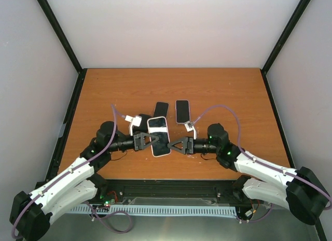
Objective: Put the phone into the phone case
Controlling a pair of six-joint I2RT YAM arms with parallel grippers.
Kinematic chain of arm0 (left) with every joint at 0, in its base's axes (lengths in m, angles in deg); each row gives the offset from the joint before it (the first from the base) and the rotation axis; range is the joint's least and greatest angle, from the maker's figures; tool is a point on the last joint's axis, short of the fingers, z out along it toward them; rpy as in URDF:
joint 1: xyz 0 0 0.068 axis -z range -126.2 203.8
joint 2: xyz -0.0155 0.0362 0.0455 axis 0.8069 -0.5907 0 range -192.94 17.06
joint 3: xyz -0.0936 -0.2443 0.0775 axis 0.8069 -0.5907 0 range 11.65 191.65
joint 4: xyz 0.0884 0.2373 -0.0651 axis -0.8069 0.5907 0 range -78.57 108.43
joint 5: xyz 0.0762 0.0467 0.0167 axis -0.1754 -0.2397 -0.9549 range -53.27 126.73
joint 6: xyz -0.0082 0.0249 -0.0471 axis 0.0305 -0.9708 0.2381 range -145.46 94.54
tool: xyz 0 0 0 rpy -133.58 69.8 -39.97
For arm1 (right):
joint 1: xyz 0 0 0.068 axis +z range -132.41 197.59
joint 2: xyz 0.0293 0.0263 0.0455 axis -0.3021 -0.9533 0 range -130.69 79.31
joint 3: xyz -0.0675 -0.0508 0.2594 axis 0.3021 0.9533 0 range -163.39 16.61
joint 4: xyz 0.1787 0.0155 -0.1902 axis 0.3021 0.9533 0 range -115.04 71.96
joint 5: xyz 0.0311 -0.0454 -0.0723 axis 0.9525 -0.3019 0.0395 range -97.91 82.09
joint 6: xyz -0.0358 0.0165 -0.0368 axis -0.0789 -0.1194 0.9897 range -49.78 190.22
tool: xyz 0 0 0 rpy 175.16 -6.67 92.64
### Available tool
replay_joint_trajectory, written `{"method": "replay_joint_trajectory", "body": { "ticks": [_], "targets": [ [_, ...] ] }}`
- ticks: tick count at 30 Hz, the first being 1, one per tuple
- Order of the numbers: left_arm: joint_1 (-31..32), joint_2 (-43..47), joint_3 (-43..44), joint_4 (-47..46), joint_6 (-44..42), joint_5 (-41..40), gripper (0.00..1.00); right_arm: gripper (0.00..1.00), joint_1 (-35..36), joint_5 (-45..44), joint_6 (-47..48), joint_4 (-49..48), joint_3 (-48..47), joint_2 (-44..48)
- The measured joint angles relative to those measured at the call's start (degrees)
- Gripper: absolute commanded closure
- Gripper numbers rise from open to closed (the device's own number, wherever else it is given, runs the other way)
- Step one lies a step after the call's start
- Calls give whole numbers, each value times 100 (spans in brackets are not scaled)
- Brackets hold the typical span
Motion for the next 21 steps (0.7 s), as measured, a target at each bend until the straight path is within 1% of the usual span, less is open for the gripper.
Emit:
{"method": "replay_joint_trajectory", "body": {
  "ticks": [2, 7, 10, 13, 17, 18, 21],
  "targets": [
    [0, -7, 0, -140, 44, -59, 100, 48, 2, 103, -114, -212, 103, -35],
    [0, -70, 11, -269, 70, -173, 100, 81, 17, 382, -629, -1145, 326, -304],
    [-9, -103, 26, -256, 90, -227, 100, 95, 7, 424, -916, -1646, 533, -420],
    [-15, -127, 33, -203, 181, -260, 100, 97, 0, 459, -1084, -2059, 691, -457],
    [-15, -181, 87, -201, 216, -262, 99, 97, 0, 415, -1193, -2299, 782, -459],
    [-15, -201, 96, -203, 225, -262, 93, 97, 0, 389, -1204, -2306, 787, -457],
    [-17, -275, 105, -210, 267, -278, 59, 97, 0, 297, -1189, -2243, 802, -426]
  ]
}}
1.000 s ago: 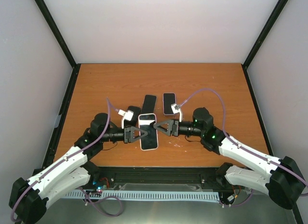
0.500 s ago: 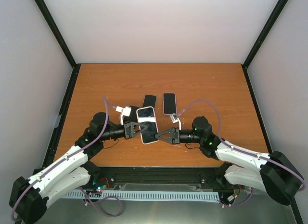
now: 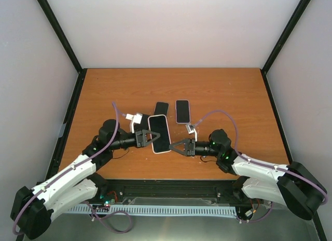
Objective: Put the phone into the phone case
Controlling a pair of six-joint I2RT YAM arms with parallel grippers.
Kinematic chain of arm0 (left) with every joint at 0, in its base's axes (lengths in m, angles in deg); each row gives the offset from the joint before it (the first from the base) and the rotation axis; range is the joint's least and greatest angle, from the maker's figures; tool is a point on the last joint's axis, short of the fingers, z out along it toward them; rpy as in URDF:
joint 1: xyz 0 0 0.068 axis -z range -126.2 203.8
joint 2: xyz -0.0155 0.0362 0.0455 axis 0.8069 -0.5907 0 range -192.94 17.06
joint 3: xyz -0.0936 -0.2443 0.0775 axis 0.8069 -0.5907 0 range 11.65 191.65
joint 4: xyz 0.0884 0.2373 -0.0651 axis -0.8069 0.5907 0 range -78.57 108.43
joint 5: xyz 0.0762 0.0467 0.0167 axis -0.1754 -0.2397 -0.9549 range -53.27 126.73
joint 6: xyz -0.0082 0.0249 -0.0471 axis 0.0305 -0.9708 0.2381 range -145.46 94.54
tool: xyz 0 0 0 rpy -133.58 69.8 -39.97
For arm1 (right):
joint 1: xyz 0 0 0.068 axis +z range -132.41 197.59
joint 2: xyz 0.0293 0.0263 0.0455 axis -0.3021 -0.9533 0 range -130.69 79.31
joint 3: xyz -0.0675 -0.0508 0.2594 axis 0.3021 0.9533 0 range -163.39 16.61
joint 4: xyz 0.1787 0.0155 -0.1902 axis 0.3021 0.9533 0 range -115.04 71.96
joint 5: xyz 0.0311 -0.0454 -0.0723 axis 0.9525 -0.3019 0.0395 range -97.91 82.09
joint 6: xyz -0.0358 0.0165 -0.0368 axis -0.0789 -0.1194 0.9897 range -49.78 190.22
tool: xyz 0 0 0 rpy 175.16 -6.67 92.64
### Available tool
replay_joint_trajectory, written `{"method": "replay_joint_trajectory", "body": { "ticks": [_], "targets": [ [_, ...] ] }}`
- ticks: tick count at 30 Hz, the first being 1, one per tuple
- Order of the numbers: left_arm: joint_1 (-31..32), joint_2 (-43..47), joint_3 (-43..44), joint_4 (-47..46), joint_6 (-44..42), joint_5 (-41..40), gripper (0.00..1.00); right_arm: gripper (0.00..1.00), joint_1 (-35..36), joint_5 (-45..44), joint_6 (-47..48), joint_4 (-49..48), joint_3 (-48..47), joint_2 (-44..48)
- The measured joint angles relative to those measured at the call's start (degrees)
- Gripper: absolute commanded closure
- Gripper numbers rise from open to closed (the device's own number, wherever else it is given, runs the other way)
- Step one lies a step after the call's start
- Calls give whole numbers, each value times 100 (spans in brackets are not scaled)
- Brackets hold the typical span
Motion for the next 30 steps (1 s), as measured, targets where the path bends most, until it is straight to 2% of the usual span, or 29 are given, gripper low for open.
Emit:
{"method": "replay_joint_trajectory", "body": {
  "ticks": [2, 4, 7, 10, 16, 21, 26, 30],
  "targets": [
    [2, -57, 0, 17, -7, -87, 38, 97, 20, -96, 7, 94, -2, 90],
    [2, -76, 2, 33, -13, -177, 22, 97, 17, -216, 94, 358, -4, 197],
    [0, -79, 2, 136, 20, -396, 9, 97, -9, -518, 376, 1045, -111, 323],
    [2, -98, 13, 437, 2, -713, 1, 97, -184, -699, 625, 1641, -238, 396],
    [0, -111, 24, 1158, -22, -1327, 1, 97, -1285, -837, 1338, 2944, -479, 492],
    [0, -74, 24, 1567, -52, -1609, 0, 97, -2444, -1082, 2350, 4428, -1196, 293],
    [0, -74, 24, 1832, -96, -1759, 0, 97, -3499, -1198, 3161, 4951, -1679, -553],
    [0, -46, 24, 1952, -109, -1858, 1, 97, -4070, -1099, 3427, 4999, -1694, -1482]
  ]
}}
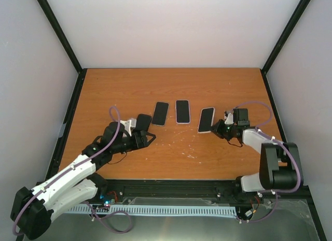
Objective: Put the phone into the phone case
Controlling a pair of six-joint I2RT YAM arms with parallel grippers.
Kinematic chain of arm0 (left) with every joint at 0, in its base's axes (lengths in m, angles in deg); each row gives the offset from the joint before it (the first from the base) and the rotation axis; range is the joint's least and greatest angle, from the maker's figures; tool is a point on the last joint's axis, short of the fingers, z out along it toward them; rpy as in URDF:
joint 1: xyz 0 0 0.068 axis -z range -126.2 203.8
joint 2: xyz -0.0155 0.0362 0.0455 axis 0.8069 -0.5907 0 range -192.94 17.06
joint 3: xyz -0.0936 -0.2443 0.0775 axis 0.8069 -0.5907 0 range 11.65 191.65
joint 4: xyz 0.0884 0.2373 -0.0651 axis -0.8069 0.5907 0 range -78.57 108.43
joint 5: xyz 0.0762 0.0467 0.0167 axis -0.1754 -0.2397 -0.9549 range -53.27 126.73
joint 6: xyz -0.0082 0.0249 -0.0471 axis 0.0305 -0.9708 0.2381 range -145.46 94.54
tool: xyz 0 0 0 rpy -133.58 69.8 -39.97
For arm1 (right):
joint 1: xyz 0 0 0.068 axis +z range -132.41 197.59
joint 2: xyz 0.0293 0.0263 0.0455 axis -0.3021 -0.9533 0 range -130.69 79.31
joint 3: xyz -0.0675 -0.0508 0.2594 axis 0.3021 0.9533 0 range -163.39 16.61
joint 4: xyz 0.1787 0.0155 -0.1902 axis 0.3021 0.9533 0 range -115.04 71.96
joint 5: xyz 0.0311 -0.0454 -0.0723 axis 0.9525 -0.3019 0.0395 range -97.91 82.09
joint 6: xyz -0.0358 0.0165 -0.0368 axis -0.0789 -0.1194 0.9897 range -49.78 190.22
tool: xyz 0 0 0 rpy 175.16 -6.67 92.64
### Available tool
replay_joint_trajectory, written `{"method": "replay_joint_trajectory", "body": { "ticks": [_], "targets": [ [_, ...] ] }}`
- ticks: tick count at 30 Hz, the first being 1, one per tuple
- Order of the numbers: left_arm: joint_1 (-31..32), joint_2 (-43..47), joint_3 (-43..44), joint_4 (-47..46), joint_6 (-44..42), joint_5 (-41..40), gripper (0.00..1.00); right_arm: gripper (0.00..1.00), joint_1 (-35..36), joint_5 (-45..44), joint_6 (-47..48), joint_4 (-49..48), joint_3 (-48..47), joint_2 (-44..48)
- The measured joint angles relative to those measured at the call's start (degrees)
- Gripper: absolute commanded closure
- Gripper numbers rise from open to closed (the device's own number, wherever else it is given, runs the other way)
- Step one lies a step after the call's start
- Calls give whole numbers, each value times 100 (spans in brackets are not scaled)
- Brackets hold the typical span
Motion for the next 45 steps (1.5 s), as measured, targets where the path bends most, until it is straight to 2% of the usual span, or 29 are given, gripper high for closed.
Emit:
{"method": "replay_joint_trajectory", "body": {
  "ticks": [1, 3, 8, 13, 17, 26, 35, 45],
  "targets": [
    [0, 13, 0, 33, -4, -33, 1, 96, -76, 24, 31, 11, 4, -188],
    [0, 52, 0, 118, -11, -116, 0, 87, -142, 66, 87, 20, 15, -442],
    [-2, 225, 0, 380, -31, -337, 0, 54, -157, 39, 258, 76, -37, -509],
    [-2, 437, 92, 619, -24, -538, 1, 25, -157, -286, 291, 463, -168, -492],
    [-2, 546, 448, 1040, 90, -966, 0, 1, -157, -498, 284, 933, -225, -48],
    [-2, 844, 1255, 1794, 122, -1617, 0, 0, -146, -439, 479, 2262, -737, 1843],
    [-2, 1196, 2035, 2212, 31, -1788, 1, 0, -129, -175, 726, 3252, -1187, 3775],
    [-2, 1714, 2120, 2245, -76, -1888, 0, 0, -129, 13, 909, 3720, -1266, 4513]
  ]
}}
